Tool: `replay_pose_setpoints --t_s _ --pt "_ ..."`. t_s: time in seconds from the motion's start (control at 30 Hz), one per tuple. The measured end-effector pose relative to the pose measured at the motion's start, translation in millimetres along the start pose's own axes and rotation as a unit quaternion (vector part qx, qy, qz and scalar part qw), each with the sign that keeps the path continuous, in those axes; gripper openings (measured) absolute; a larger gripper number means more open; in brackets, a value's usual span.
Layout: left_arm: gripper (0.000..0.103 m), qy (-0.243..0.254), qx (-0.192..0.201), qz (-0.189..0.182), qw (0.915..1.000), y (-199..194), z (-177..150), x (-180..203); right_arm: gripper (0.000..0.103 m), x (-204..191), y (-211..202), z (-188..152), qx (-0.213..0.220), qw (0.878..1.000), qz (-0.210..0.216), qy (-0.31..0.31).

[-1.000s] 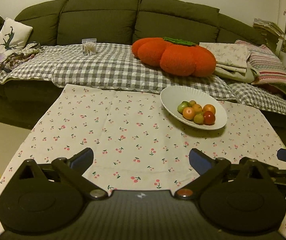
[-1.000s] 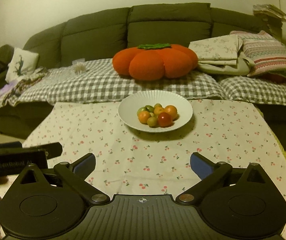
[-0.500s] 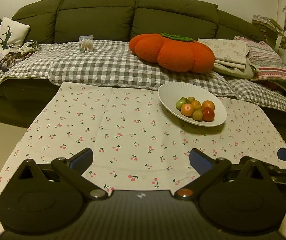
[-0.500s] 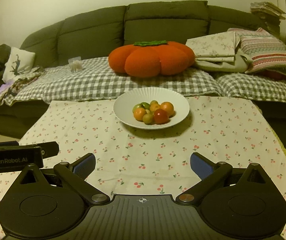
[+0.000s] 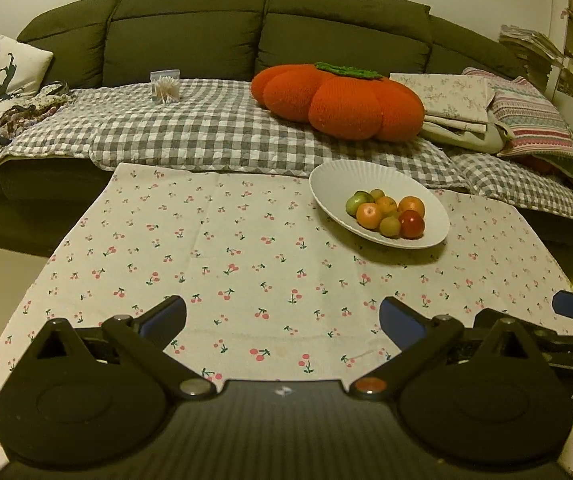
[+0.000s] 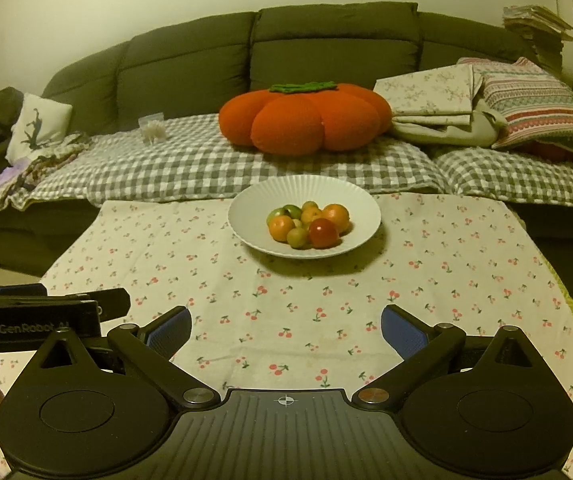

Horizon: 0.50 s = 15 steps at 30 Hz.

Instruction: Organize fruits

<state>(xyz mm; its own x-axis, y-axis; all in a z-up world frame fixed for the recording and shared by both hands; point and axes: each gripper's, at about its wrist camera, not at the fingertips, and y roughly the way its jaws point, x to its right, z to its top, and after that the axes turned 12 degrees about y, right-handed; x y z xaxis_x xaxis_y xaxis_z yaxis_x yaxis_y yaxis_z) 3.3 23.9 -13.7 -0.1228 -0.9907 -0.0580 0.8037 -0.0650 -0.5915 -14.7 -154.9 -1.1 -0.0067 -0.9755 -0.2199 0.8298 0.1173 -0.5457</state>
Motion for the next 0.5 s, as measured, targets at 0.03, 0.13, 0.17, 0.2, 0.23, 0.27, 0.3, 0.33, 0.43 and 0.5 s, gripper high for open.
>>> replay_pose_setpoints --t_s 0.03,0.13,0.17,0.2,0.23,0.27,0.3,0.33,0.43,0.5 --pt "0.102 0.001 0.001 0.0 1.0 -0.3 -0.2 0.5 0.102 0.0 -0.2 0.0 0.0 1.0 0.0 -0.001" --pt "0.102 0.003 0.004 0.0 1.0 -0.9 0.1 1.2 0.102 -0.5 -0.2 -0.3 0.001 1.0 0.0 -0.002" --pt "0.102 0.003 0.003 0.0 1.0 -0.7 0.3 1.1 0.102 -0.9 0.1 -0.5 0.0 1.0 0.0 -0.001" --pt "0.102 0.003 0.003 0.0 1.0 -0.6 0.1 1.4 0.102 -1.2 0.0 -0.5 0.0 1.0 0.001 0.0" --pt "0.102 0.001 0.002 0.0 1.0 -0.5 0.1 1.1 0.102 -1.5 0.1 -0.5 0.0 1.0 0.001 0.0" --pt "0.102 0.0 0.002 -0.001 1.0 -0.3 0.1 0.8 0.102 -1.6 0.1 -0.4 0.0 1.0 0.001 0.0" --pt "0.102 -0.001 0.001 -0.002 1.0 -0.3 0.0 0.4 0.102 -1.5 0.1 -0.4 0.0 1.0 0.001 -0.001" --pt "0.102 -0.002 0.001 -0.002 1.0 -0.4 -0.1 0.2 0.102 -1.6 0.2 -0.4 0.0 1.0 0.0 -0.001" --pt "0.102 -0.001 0.001 -0.002 1.0 -0.5 -0.2 0.1 0.102 -1.5 0.2 -0.4 0.0 1.0 0.001 0.0" --pt "0.102 -0.001 0.001 -0.003 1.0 -0.5 -0.1 -0.1 0.102 -1.6 0.4 -0.7 0.0 1.0 0.0 0.0"
